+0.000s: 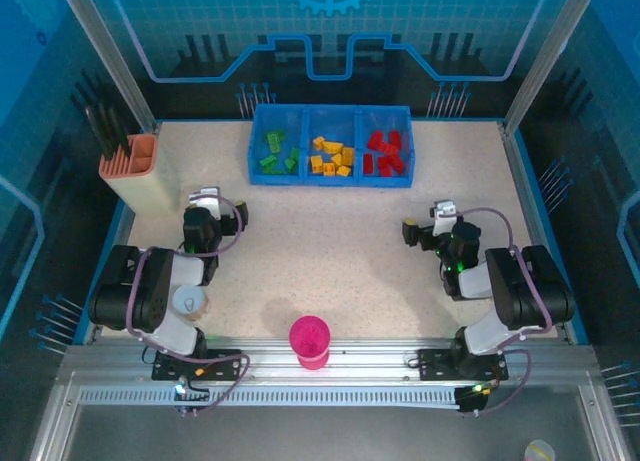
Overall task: Sort the legos into containers by color
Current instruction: Reset both arms
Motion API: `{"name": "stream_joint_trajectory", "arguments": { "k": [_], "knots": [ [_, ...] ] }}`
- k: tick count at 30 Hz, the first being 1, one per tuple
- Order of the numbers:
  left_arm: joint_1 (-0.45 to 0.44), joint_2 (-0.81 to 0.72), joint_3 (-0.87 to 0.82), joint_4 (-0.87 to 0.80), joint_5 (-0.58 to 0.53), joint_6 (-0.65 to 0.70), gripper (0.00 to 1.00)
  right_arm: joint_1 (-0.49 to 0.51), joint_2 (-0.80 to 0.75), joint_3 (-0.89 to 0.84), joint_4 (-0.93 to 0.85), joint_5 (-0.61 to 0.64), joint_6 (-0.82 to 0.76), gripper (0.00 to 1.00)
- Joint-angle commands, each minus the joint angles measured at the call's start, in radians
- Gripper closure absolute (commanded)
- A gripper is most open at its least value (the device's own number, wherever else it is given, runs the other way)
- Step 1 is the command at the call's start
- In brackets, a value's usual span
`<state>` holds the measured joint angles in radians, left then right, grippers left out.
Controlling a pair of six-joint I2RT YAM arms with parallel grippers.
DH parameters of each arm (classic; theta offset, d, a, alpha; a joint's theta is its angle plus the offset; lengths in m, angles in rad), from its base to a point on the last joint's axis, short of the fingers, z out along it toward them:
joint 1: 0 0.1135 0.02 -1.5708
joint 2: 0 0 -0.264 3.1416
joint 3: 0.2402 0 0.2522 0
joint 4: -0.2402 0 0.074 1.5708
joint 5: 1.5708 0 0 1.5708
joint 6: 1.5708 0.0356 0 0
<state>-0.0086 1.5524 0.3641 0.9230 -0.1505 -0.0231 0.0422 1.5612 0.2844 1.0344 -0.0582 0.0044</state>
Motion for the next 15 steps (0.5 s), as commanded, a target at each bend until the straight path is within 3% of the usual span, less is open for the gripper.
{"name": "stream_joint_trajectory", "arguments": {
  "k": [1,15],
  "knots": [
    [-0.002,0.001,0.016,0.003,0.026,0.013,0.01,0.004,-0.014,0.113,-0.131,0.075,-0.006,0.0],
    [-0.002,0.0,0.016,0.003,0.026,0.013,0.01,0.012,-0.018,0.116,-0.146,0.09,-0.016,0.0]
  ]
}}
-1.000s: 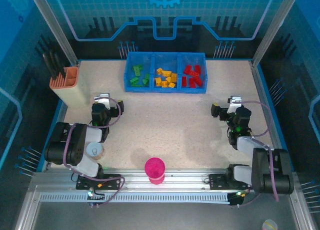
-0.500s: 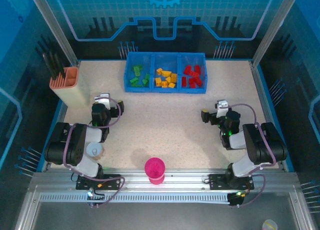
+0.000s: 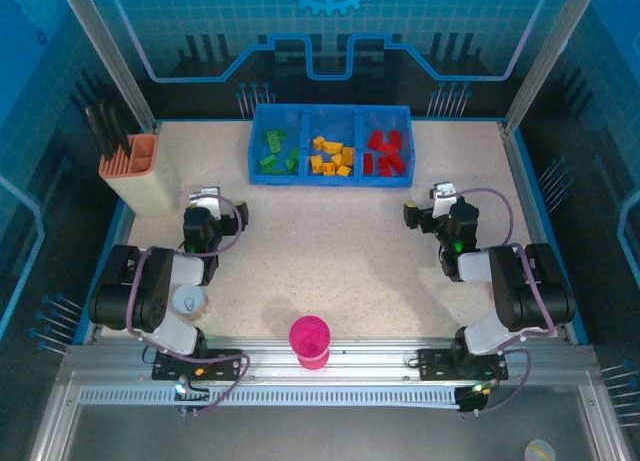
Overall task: Sort the legos into containers by color
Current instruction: Reset both arms
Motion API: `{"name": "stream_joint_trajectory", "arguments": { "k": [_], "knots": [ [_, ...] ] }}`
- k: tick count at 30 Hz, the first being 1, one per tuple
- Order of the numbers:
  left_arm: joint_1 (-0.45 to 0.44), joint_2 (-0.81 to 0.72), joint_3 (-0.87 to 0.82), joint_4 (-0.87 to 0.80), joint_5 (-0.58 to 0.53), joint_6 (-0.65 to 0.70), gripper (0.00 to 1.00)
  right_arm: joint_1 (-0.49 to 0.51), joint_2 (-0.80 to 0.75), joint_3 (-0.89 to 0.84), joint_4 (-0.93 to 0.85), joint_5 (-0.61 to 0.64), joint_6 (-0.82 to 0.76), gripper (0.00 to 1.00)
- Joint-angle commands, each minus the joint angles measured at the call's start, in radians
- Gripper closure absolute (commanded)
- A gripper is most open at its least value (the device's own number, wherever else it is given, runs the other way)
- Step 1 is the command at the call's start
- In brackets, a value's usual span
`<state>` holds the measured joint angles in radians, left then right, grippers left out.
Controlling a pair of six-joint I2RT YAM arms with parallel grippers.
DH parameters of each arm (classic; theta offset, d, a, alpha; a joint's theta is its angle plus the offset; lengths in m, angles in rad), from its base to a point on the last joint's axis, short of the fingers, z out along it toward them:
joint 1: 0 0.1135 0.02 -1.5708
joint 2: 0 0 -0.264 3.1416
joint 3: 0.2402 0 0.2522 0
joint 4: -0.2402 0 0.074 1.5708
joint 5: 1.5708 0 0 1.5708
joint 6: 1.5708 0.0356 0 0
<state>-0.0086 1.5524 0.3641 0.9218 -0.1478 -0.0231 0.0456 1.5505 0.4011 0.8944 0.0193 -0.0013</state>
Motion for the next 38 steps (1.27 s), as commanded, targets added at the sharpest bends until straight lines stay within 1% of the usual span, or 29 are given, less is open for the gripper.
{"name": "stream_joint_trajectory", "arguments": {
  "k": [1,38],
  "knots": [
    [-0.002,0.0,0.016,0.005,0.024,0.013,0.01,0.008,-0.007,0.0,-0.006,0.012,-0.011,0.0],
    [-0.002,0.0,0.016,0.004,0.024,0.013,0.01,0.013,-0.008,0.001,-0.01,0.019,-0.012,0.0]
  ]
}}
